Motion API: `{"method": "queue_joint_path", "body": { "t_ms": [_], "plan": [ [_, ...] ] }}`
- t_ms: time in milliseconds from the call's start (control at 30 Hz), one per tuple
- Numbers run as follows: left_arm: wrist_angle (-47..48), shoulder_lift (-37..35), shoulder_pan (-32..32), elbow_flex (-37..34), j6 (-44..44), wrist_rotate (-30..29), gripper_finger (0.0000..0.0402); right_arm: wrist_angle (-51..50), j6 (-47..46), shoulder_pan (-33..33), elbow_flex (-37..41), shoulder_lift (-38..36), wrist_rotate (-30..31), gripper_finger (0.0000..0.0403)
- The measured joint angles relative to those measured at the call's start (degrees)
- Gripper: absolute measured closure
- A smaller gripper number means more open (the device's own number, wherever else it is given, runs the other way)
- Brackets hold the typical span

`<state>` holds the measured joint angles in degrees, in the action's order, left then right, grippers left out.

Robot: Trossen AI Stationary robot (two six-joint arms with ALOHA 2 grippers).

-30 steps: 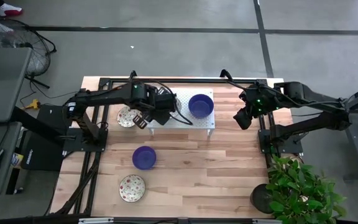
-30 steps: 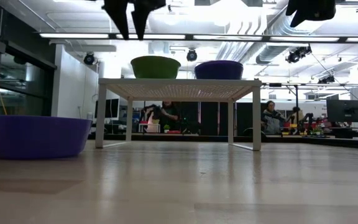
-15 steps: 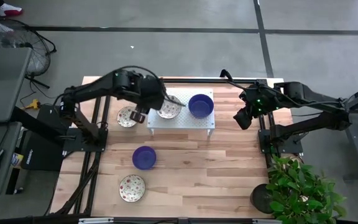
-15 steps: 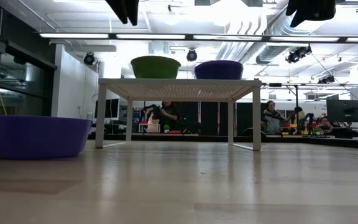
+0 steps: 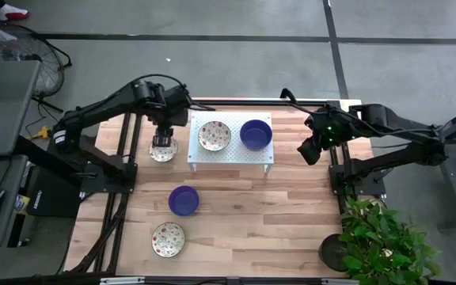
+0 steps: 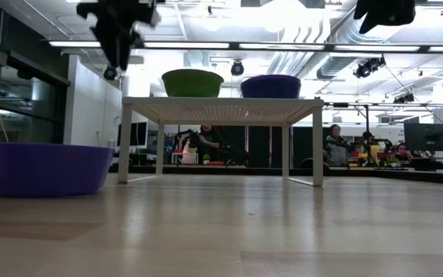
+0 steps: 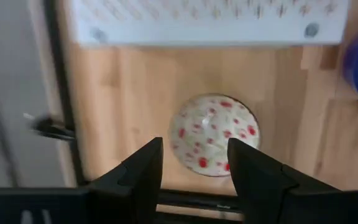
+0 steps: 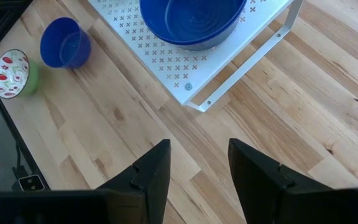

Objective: Pick & Place Mini bowls
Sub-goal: Stack the top white patterned bowl on top of the white patterned bowl on the shelf

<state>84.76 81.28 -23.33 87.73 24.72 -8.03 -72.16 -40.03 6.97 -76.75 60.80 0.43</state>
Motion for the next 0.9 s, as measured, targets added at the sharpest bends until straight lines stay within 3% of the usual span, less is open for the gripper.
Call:
{"method": "queue_joint_path", "body": {
  "t_ms": [167,500,900],
  "plan": [
    [-6.1,-1.9,-5.0,-8.2,0.0,7.2,0.0227,0.0,0.0,0.0,0.0,0.0,0.0,0.0253],
    [-13.0,-2.5,-14.5,-18.7,4.8,13.4,0.0227,0.0,0.0,0.0,0.0,0.0,0.7,0.0253],
    [-17.7,-2.4,-24.8,-30.3,2.0,13.3,0.0227,0.0,-0.2,0.0,0.0,0.0,1.2,0.0253]
  ]
}}
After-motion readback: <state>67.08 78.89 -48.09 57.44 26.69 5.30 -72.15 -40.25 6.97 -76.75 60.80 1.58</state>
